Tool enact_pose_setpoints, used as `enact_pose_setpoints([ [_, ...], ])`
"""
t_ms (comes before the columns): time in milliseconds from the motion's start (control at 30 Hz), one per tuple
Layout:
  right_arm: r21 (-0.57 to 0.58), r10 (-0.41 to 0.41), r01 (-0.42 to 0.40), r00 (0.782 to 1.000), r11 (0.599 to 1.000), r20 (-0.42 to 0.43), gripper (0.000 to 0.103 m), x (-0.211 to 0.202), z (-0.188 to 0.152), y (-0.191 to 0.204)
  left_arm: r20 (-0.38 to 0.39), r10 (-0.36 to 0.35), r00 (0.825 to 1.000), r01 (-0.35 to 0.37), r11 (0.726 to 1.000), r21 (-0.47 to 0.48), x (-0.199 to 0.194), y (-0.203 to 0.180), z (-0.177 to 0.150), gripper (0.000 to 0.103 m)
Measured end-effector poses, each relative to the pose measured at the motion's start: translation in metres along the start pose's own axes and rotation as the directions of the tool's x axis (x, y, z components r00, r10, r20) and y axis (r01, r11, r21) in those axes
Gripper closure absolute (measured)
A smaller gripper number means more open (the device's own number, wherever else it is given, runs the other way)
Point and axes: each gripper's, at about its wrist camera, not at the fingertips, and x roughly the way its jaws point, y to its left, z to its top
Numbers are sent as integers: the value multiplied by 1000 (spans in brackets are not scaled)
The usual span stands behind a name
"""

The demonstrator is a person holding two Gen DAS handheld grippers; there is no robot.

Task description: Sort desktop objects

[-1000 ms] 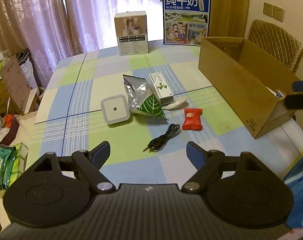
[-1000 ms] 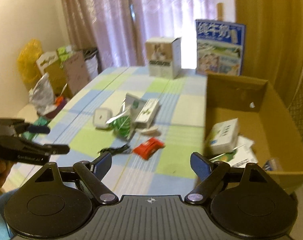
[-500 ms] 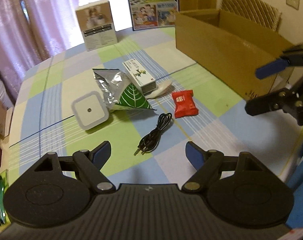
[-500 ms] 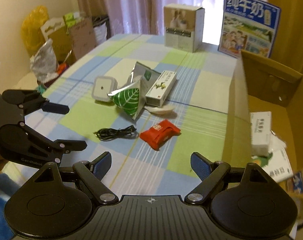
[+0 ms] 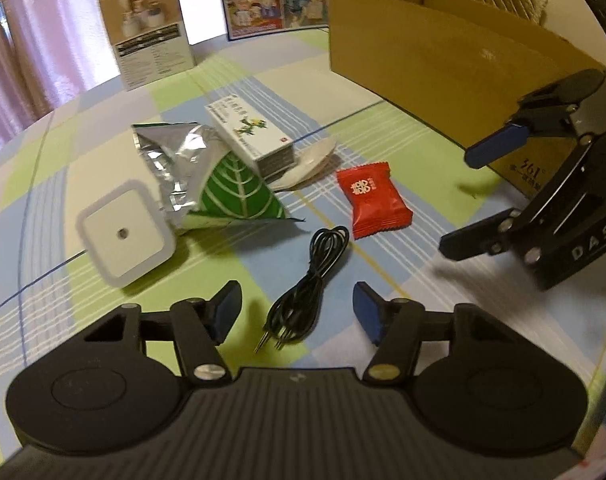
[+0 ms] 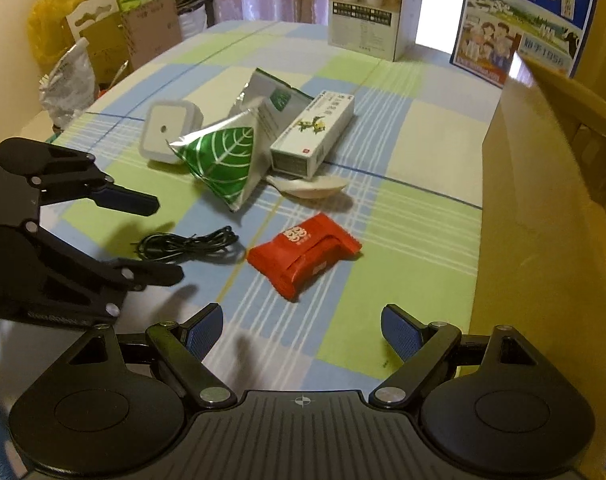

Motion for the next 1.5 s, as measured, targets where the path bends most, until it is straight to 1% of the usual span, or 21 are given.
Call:
enact_pose_setpoints([
  [33,1,-1,1,1000,1000,0,19,2,1,-1,-5,-1,1000,1,1000,12,5,-2,1,47],
  [100,3,-3,3,1000,1000,5,19,4,2,-4,-24,-7,1000,7,1000,16,14,-4,3,55],
  [133,3,-4,4,1000,1000,6,19,6,2,-5,-20,-12,1000,12,1000,9,16,-5,3,60],
  [167,2,-4,4,1000,1000,5,19,7,2,-5,-15,-25,1000,25,1000,-14,17,-4,4,65],
  [200,1,-4,4,1000,1000,4,19,9,3,-6,-14,-32,999,31,999,-37,18,-3,4,68],
  [267,-8,2,-2,1000,1000,8,19,12,4,-7,-15,-20,1000,19,997,-69,18,-1,4,83],
  [300,-17,4,-3,1000,1000,11,19,14,5,-7,-19,-8,1000,6,995,-95,16,1,3,86],
  [333,-28,4,-4,1000,1000,14,19,15,6,-6,-25,8,1000,-11,991,-131,15,4,2,86],
  [433,-79,8,-6,999,997,35,19,22,11,-3,-38,45,998,-53,967,-249,9,14,-5,87],
  [500,-124,10,-4,999,992,49,19,27,14,0,-41,64,997,-73,957,-279,5,16,-8,87],
  [600,-186,10,2,998,983,64,19,37,16,4,-38,64,997,-73,947,-312,3,18,-9,87],
  [733,-228,23,-6,997,974,74,19,50,19,6,-27,69,997,-74,943,-323,3,20,-10,87],
  [800,-208,39,-22,996,978,79,19,54,20,1,-19,65,998,-68,942,-330,3,21,-12,87],
  [933,-141,61,-52,996,989,60,20,58,24,-7,-9,63,998,-62,939,-339,2,22,-13,87],
  [967,-131,62,-54,997,990,52,23,57,25,-7,-8,64,998,-63,938,-341,3,22,-13,87],
  [1000,-116,68,-63,997,991,44,28,55,25,-7,-7,64,998,-62,937,-345,3,23,-13,87],
  [1133,-63,59,-58,998,996,8,31,46,20,-4,-6,65,998,-63,933,-354,4,23,-13,86],
  [1267,7,105,-105,994,994,3,34,32,12,-3,-10,73,997,-72,937,-343,3,22,-14,86],
  [1367,19,122,-122,992,992,20,42,21,9,2,-13,78,997,-78,942,-328,2,18,-13,86],
  [1433,14,140,-141,990,990,18,43,17,5,7,-12,81,997,-81,944,-321,1,15,-14,86],
  [1500,-31,126,-125,992,992,16,43,15,2,17,-10,82,997,-81,945,-317,-1,14,-14,86],
])
